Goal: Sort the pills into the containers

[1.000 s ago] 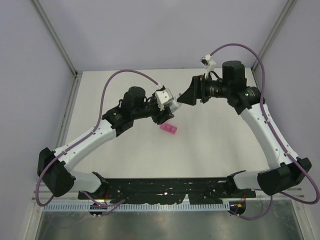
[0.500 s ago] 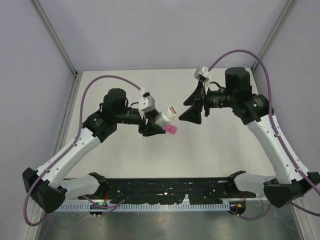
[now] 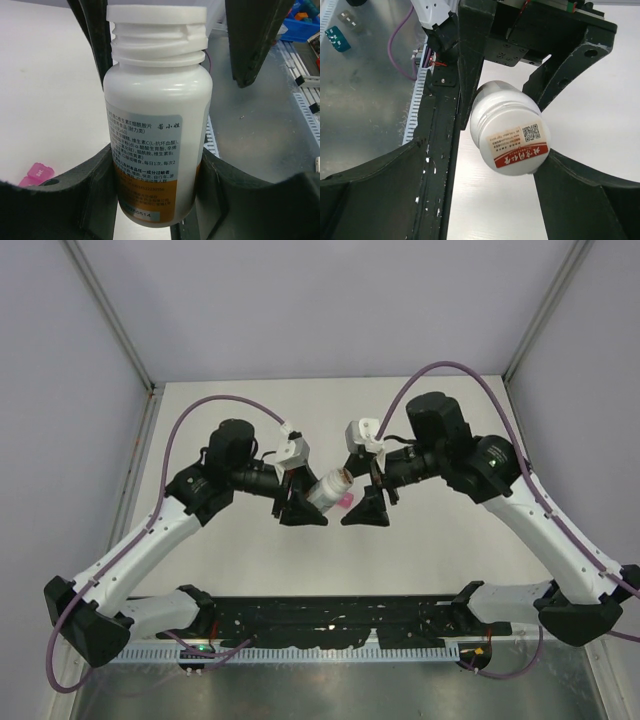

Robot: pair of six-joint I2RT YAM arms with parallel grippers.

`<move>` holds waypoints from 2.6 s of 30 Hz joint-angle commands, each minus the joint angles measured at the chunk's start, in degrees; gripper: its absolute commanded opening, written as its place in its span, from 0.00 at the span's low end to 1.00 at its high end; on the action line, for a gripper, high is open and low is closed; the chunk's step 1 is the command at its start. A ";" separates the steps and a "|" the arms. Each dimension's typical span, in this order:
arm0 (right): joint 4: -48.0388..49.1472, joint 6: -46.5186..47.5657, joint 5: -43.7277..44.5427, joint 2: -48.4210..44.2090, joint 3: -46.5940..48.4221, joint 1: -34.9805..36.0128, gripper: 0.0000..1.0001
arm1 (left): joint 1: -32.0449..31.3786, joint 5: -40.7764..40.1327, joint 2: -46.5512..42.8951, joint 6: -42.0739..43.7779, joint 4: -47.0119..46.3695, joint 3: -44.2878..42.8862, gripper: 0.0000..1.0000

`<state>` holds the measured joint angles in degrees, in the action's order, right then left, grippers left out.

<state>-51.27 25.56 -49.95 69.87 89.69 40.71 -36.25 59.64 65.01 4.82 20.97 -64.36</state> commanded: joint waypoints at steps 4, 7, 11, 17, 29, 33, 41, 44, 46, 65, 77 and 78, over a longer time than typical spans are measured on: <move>0.90 3.35 4.95 2.29 1.45 4.99 0.83 | 0.39 2.15 0.46 -1.83 -1.11 0.20 0.00; 0.99 3.71 5.83 2.82 1.72 6.14 0.77 | 0.39 2.06 0.55 -2.18 -1.55 0.99 0.00; 1.08 3.97 6.71 2.99 1.89 7.01 0.71 | 0.30 2.41 0.82 -2.27 -1.90 1.34 0.00; 1.08 4.15 7.15 2.73 1.81 7.54 0.59 | 0.30 2.76 0.99 -2.10 -1.99 1.52 0.00; 0.99 4.41 8.47 3.52 2.42 8.69 0.71 | -0.58 3.64 1.70 -1.74 -1.90 2.83 0.00; 0.82 4.50 8.47 3.52 2.24 8.77 0.58 | -0.58 3.64 1.43 -1.65 -1.90 3.01 0.00; 0.29 4.41 7.51 3.78 1.71 8.86 0.14 | -0.66 3.03 1.08 -1.66 -2.08 2.57 0.00; -0.15 3.80 7.59 3.87 1.80 8.86 0.05 | -0.58 1.89 1.08 -1.04 -1.55 1.70 0.09; -0.15 2.83 8.12 4.31 1.98 8.78 0.06 | -0.58 0.75 0.99 -0.43 -0.67 0.73 0.27; 5.47 -10.87 12.42 7.48 3.47 5.44 0.05 | -0.66 -13.39 -1.64 5.99 1.18 -0.77 0.99; 12.15 -24.50 10.76 9.15 3.74 -2.56 0.05 | -4.61 -29.03 -3.32 11.61 -2.25 1.60 1.00; 12.33 -25.29 10.67 9.15 3.65 -3.00 0.06 | -5.40 -31.31 -2.88 12.40 -2.34 1.52 1.00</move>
<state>-44.60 6.68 -37.47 79.05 90.87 39.46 -38.54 37.21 61.71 12.73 21.21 -63.42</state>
